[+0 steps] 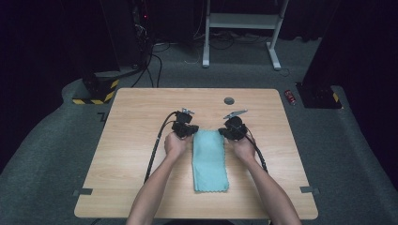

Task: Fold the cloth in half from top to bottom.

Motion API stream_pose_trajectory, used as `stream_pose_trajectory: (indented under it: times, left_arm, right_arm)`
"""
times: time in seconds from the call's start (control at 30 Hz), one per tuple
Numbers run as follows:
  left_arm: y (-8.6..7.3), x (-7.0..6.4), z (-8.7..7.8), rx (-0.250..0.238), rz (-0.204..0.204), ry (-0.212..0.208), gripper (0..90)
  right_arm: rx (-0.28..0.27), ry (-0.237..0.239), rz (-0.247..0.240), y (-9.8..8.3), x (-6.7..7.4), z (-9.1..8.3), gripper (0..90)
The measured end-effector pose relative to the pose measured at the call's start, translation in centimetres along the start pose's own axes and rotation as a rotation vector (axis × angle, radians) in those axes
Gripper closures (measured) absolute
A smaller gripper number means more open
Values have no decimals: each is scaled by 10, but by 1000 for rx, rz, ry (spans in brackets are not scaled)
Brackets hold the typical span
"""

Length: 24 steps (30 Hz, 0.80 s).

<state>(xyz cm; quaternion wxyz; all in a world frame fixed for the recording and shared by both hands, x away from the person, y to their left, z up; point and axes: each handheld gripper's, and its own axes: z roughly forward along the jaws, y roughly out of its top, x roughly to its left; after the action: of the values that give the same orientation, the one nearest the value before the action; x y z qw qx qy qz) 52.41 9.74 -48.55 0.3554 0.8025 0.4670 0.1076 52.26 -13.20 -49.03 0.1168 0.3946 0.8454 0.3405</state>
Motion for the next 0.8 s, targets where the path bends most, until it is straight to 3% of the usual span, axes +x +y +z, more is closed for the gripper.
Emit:
stream_pose_trajectory:
  times: [0.13, 0.3, 0.37, 0.43, 0.53, 0.8]
  left_arm:
    - [6, 2, 0, -10, -11, -12, 886]
    - [15, -2, 0, -17, 8, -14, 886]
    - [18, -5, -2, -32, 13, -11, 886]
    - [22, -5, -4, -37, 17, -6, 886]
    - [28, -4, -9, -56, 14, 1, 886]
    - [46, 2, -25, -113, 2, 10, 885]
  right_arm:
    - [-22, 1, 29, 0, -6, -3, 895]
    - [-37, 5, 48, 0, -12, -9, 897]
    - [-14, -10, 35, 5, -12, -11, 897]
    - [-40, -14, 21, 11, -11, -16, 896]
    - [-29, -37, 5, 20, -11, -20, 897]
    - [-75, -48, 0, 41, -12, -32, 896]
